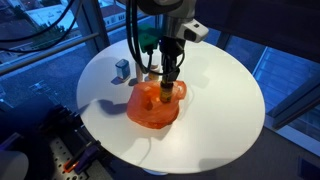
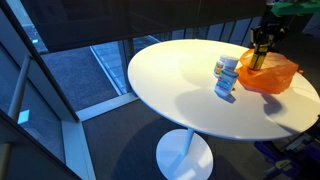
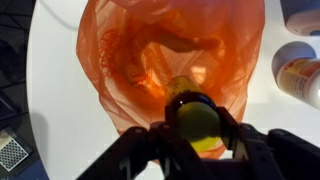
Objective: Put the bottle with the yellow label in the orange plastic bag.
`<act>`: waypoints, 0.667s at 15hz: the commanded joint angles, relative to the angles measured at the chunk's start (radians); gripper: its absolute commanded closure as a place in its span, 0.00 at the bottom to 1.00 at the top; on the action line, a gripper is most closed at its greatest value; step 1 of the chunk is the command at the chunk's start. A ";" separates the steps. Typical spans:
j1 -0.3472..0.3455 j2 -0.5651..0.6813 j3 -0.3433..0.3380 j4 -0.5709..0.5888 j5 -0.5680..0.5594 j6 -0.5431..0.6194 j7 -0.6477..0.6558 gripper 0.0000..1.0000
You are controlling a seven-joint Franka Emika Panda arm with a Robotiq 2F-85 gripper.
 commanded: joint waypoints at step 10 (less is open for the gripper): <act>-0.020 0.049 0.016 0.007 0.073 0.067 -0.076 0.60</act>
